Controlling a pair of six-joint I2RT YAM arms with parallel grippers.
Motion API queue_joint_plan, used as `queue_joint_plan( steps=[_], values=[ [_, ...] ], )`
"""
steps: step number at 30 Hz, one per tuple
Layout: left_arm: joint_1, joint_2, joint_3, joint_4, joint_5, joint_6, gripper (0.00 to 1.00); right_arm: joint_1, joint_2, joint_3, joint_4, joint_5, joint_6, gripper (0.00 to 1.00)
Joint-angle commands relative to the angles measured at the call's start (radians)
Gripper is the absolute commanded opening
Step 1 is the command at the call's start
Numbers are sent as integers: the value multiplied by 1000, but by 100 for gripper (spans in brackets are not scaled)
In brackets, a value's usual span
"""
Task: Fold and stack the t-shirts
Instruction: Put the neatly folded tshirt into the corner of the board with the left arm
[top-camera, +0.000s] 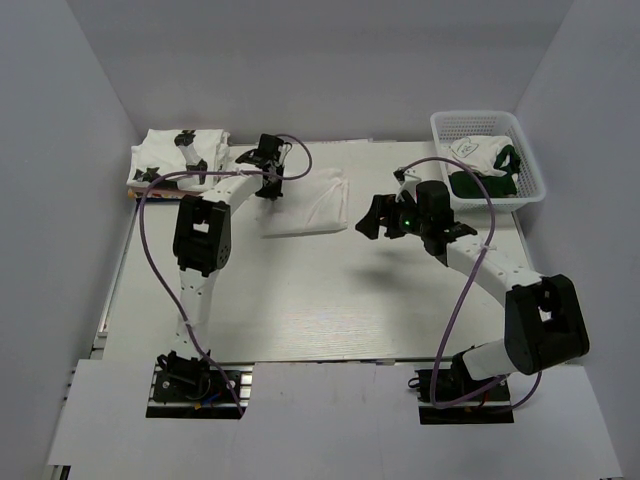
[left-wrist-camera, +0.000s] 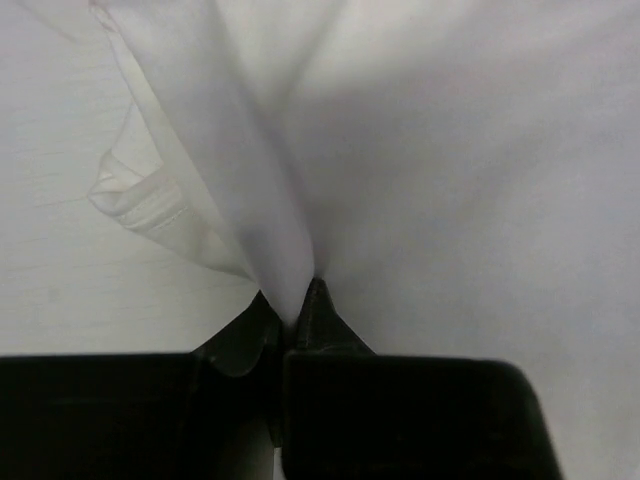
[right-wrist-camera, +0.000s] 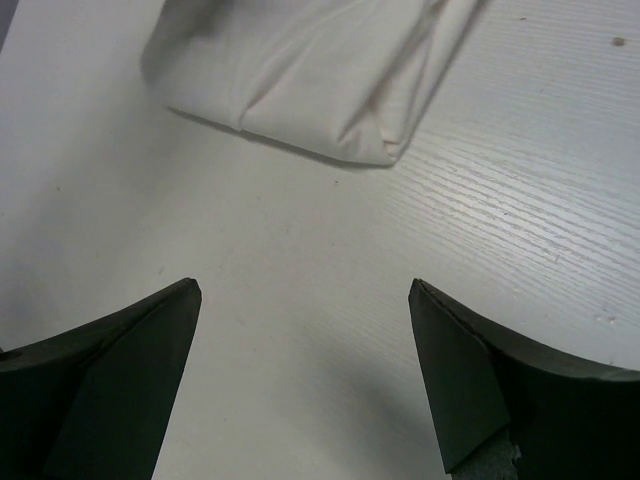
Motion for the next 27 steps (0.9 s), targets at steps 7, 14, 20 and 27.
queue_joint_plan(
  steps=[7,14,20,27],
  values=[
    [36,-307,-60,129,-311,334,0,-5,-63,-47,76,153,-35,90],
    [54,-380,-91,261,-475,585,0,-3,-67,-65,77,233,-41,90],
    [97,-389,-62,370,-498,726,0,-5,-64,-73,82,258,-48,90],
    [129,-377,85,342,-459,726,0,-5,-66,-80,88,275,-58,90]
  ],
)
